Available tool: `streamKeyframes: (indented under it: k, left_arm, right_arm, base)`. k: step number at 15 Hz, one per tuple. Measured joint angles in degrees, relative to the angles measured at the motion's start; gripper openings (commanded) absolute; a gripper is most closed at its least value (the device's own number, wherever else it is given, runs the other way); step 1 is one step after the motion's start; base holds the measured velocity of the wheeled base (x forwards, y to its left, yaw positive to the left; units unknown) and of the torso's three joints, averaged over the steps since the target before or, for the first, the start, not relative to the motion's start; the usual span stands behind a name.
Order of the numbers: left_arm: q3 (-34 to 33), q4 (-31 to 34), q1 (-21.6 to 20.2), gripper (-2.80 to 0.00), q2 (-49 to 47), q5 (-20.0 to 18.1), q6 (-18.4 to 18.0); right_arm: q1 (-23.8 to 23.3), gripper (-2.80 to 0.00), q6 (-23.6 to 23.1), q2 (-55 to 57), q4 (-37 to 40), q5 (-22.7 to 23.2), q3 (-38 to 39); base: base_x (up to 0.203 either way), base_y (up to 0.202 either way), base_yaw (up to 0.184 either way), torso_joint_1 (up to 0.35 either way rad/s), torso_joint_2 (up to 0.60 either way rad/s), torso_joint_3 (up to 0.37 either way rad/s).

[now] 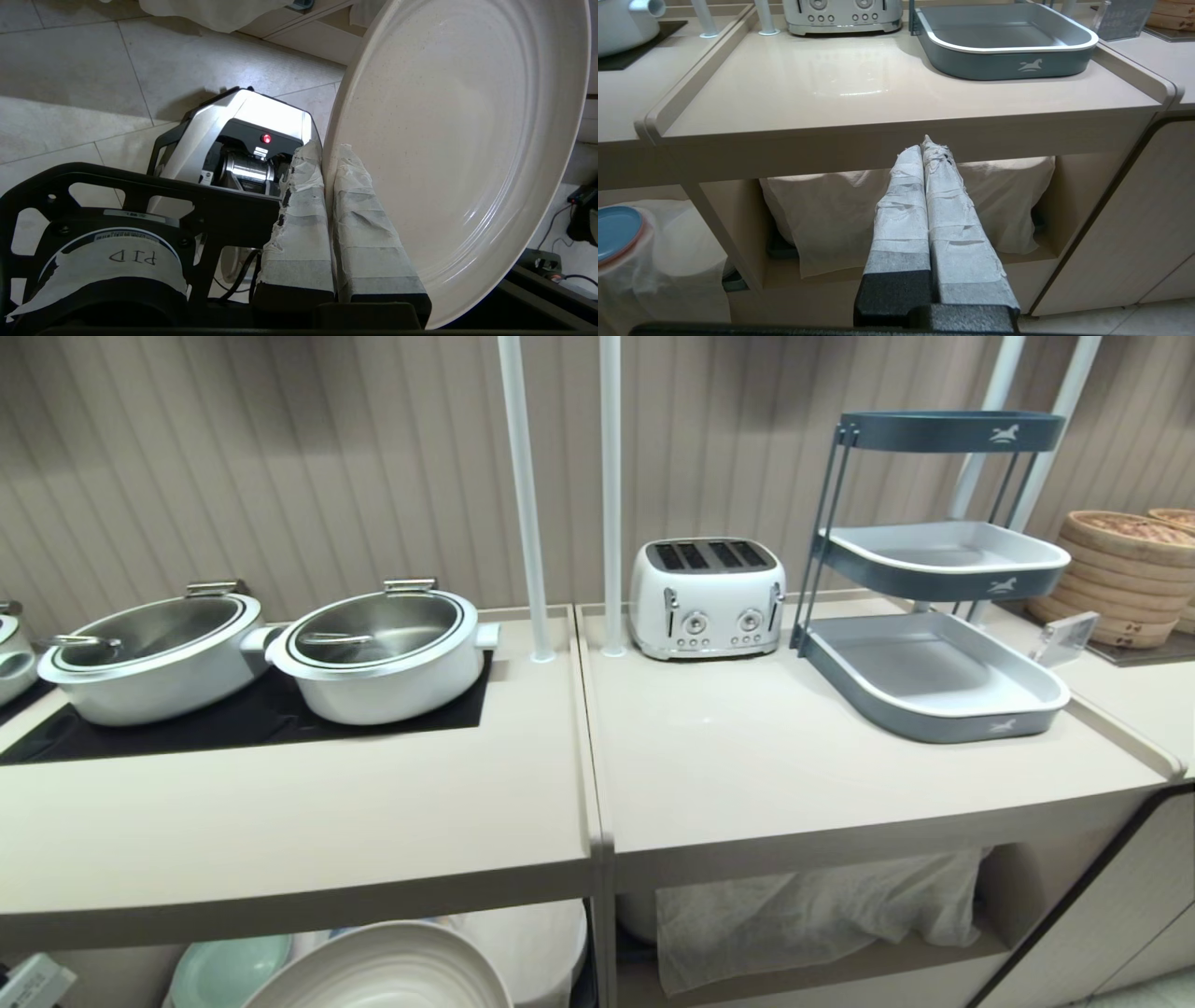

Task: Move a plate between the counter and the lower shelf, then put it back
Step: Put the plate

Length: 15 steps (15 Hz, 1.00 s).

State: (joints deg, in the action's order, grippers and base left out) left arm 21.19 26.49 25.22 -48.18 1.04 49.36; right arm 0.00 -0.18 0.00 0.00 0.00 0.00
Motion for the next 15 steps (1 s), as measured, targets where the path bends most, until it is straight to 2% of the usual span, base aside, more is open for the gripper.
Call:
streamKeyframes:
  k: [2, 15]
  left_arm:
    - [0.0, -0.1, 0.1, -2.80, 0.0, 0.0, 0.0]
    - [0.0, 0.0, 0.1, -2.80, 0.0, 0.0, 0.8]
  right_arm:
    - [0.0, -2.80, 0.0, 0.0, 0.1, 0.0, 0.0]
    - [0.0, -2.80, 0.0, 0.0, 0.0, 0.0, 0.0]
  base:
    - [0.001, 0.094, 0.007, 0.003, 0.00, 0.004]
    - [0.000, 0.197, 0.000, 0.004, 0.00, 0.001]
